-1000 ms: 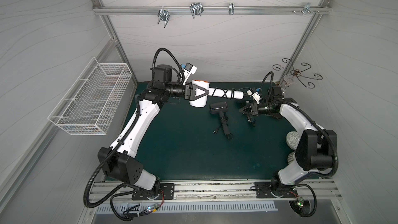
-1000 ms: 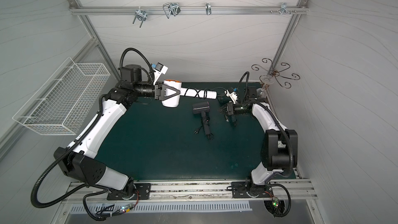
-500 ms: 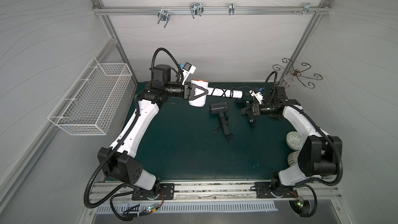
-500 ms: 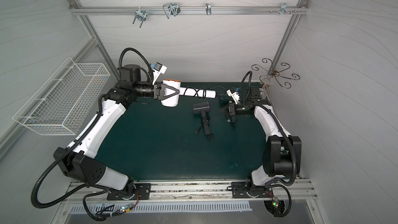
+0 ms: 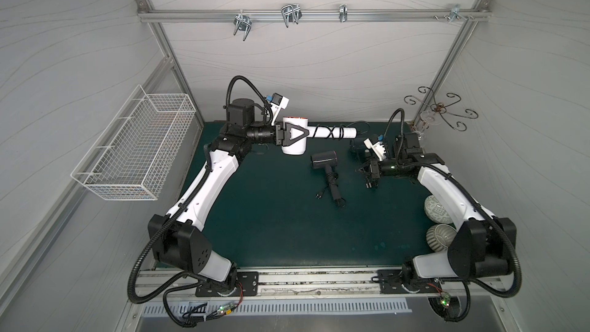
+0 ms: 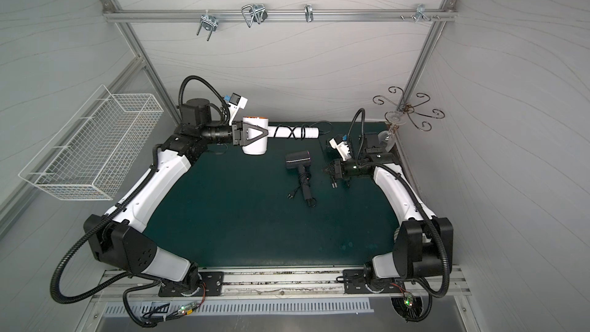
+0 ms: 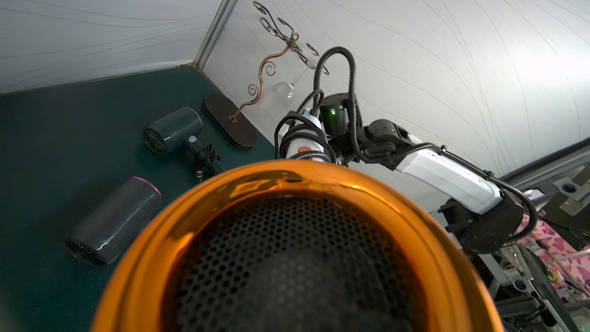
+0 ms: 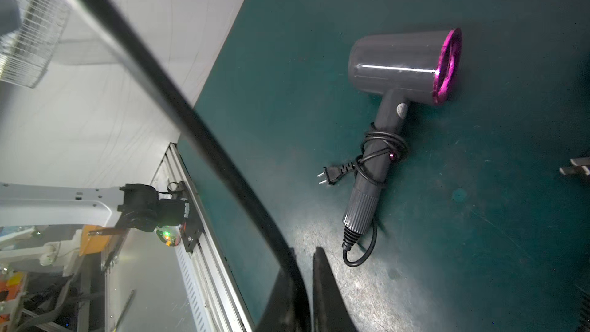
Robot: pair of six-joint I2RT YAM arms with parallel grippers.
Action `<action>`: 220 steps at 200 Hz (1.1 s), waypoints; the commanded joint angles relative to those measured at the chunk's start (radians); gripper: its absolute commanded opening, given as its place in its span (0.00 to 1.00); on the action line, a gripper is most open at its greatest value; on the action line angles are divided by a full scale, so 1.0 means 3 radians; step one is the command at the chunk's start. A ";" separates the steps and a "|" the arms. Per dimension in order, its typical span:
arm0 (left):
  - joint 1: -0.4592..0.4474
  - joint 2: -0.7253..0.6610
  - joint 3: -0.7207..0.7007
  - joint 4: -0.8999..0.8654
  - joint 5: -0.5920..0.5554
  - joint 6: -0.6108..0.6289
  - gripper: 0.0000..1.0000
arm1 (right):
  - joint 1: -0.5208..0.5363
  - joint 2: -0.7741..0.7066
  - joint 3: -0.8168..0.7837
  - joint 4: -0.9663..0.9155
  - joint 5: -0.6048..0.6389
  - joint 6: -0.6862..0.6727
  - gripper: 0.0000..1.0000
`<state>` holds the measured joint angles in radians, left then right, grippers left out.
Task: Wrap the cord around the hair dryer
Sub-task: Wrap the power cord around the hair dryer.
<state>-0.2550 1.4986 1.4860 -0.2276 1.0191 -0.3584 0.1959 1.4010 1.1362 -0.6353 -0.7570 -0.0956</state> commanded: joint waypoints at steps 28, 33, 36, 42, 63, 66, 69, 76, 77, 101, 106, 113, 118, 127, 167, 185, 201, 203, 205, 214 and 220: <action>0.0032 -0.0061 0.0055 0.0654 -0.0274 -0.0181 0.00 | 0.0524 -0.0160 -0.0078 -0.0122 0.0538 0.0050 0.04; 0.0032 -0.0061 0.0037 0.0654 -0.0311 -0.0177 0.00 | 0.0577 -0.0179 -0.0075 -0.0122 0.0586 0.0071 0.03; 0.0032 -0.0062 0.0029 0.0659 -0.0336 -0.0176 0.00 | 0.0612 -0.0199 -0.0073 -0.0122 0.0606 0.0081 0.03; 0.0032 -0.0060 0.0012 0.0656 -0.0380 -0.0167 0.00 | 0.0688 -0.0221 -0.0067 -0.0130 0.0676 0.0096 0.03; 0.0032 -0.0051 -0.0024 0.0592 -0.0545 -0.0109 0.00 | 0.0942 -0.0319 -0.0027 -0.0194 0.0909 0.0150 0.03; 0.0032 -0.0051 -0.0024 0.0573 -0.0566 -0.0090 0.00 | 0.0973 -0.0334 -0.0022 -0.0209 0.0943 0.0156 0.03; 0.0032 -0.0048 -0.0029 0.0554 -0.0597 -0.0074 0.00 | 0.1004 -0.0353 -0.0019 -0.0222 0.0977 0.0169 0.03; 0.0032 -0.0047 -0.0029 0.0506 -0.0645 -0.0033 0.00 | 0.1073 -0.0403 -0.0019 -0.0245 0.1057 0.0185 0.03; 0.0032 -0.0046 -0.0029 0.0497 -0.0651 -0.0025 0.00 | 0.1085 -0.0412 -0.0019 -0.0250 0.1077 0.0191 0.03; 0.0032 -0.0048 -0.0050 0.0384 -0.0774 0.0094 0.00 | 0.1261 -0.0610 -0.0036 -0.0336 0.1359 0.0322 0.03; 0.0029 -0.0043 -0.0052 0.0350 -0.0791 0.0125 0.00 | 0.1305 -0.0636 -0.0021 -0.0373 0.1420 0.0335 0.03; 0.0027 -0.0037 -0.0049 0.0292 -0.0803 0.0172 0.00 | 0.1357 -0.0646 0.0028 -0.0440 0.1463 0.0333 0.03; 0.0022 -0.0031 -0.0046 0.0245 -0.0812 0.0214 0.00 | 0.1389 -0.0635 0.0075 -0.0518 0.1482 0.0320 0.03; 0.0008 -0.0022 -0.0039 0.0152 -0.0836 0.0300 0.00 | 0.1442 -0.0589 0.0187 -0.0676 0.1506 0.0288 0.03; -0.0162 0.0043 0.0092 -0.0502 -0.1023 0.0890 0.00 | 0.1592 -0.0245 0.0844 -0.1405 0.1409 -0.0039 0.03; -0.0279 0.0063 0.0136 -0.0775 -0.1091 0.1104 0.00 | 0.1616 -0.0035 0.1243 -0.1790 0.1372 -0.0213 0.03; -0.0392 0.0088 0.0170 -0.1028 -0.1155 0.1287 0.00 | 0.1617 0.0115 0.1601 -0.2062 0.1410 -0.0456 0.03; -0.0405 0.0091 0.0174 -0.1057 -0.1166 0.1312 0.00 | 0.1620 0.0132 0.1643 -0.2095 0.1419 -0.0473 0.03; -0.0425 0.0092 0.0175 -0.1095 -0.1177 0.1334 0.00 | 0.1618 0.0147 0.1688 -0.2121 0.1436 -0.0494 0.03; -0.0489 0.0086 0.0175 -0.1217 -0.1206 0.1428 0.00 | 0.1616 0.0207 0.1858 -0.2210 0.1480 -0.0551 0.03; -0.0526 0.0083 0.0166 -0.1296 -0.1212 0.1473 0.00 | 0.1616 0.0233 0.1948 -0.2242 0.1509 -0.0586 0.03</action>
<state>-0.3748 1.5234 1.4715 -0.5438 0.7116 -0.0544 0.6697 1.4506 1.6043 -1.1309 -0.3099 -0.1608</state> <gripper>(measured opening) 0.770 0.106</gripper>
